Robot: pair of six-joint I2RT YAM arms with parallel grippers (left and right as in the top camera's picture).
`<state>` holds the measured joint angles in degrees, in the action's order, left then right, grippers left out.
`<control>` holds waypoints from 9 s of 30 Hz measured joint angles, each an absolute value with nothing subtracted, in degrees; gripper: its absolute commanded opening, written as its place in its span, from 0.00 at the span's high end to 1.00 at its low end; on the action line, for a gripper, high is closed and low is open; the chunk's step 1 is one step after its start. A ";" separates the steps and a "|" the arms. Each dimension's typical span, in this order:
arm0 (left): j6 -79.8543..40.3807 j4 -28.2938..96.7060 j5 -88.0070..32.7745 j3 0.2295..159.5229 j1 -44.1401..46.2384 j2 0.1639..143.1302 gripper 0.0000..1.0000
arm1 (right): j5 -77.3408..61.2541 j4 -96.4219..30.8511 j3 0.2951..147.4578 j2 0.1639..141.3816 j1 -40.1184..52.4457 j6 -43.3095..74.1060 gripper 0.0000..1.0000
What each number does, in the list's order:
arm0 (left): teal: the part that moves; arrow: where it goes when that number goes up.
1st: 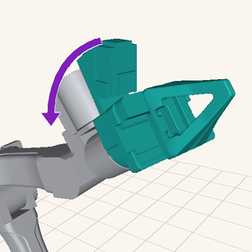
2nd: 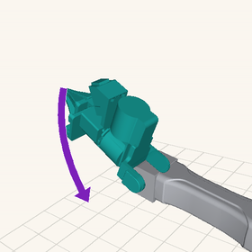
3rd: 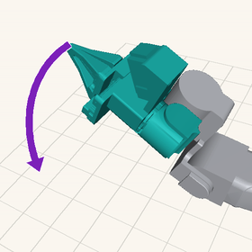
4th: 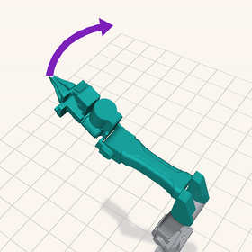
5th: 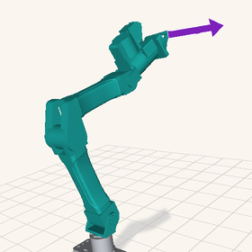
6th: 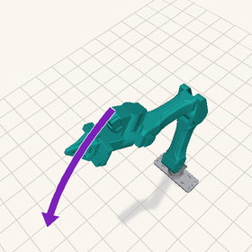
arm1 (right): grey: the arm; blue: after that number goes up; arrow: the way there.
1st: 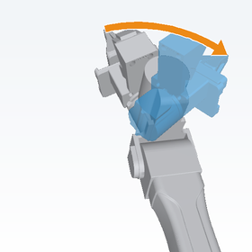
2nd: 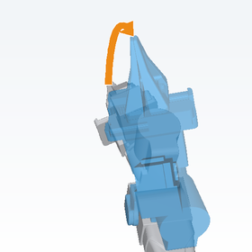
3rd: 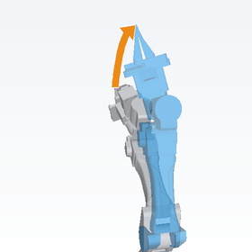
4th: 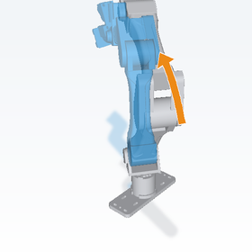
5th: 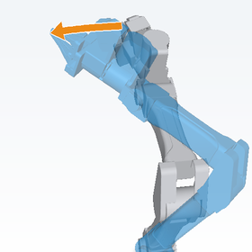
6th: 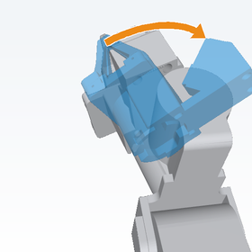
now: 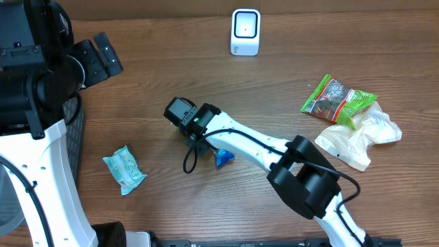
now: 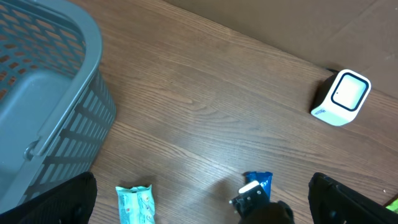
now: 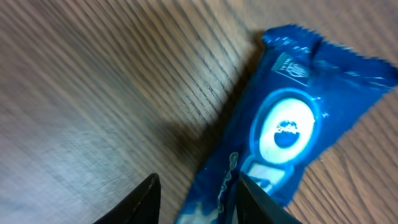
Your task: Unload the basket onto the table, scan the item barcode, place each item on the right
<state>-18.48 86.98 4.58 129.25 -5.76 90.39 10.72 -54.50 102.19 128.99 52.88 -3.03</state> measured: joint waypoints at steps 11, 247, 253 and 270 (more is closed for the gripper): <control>-18.48 86.98 4.58 129.25 -5.76 90.39 0.00 | 15.94 -53.52 102.19 130.91 52.97 -3.25 0.59; -18.48 87.02 4.58 129.23 -5.76 90.41 0.00 | 37.10 -15.70 114.96 127.66 29.45 -17.21 0.96; -18.48 86.98 4.58 129.23 -5.76 90.41 0.00 | 37.45 -9.93 114.78 135.87 29.39 -33.41 0.96; -18.48 86.98 4.58 129.23 -5.76 90.41 0.00 | 31.38 -3.95 114.63 137.56 28.05 -41.10 0.96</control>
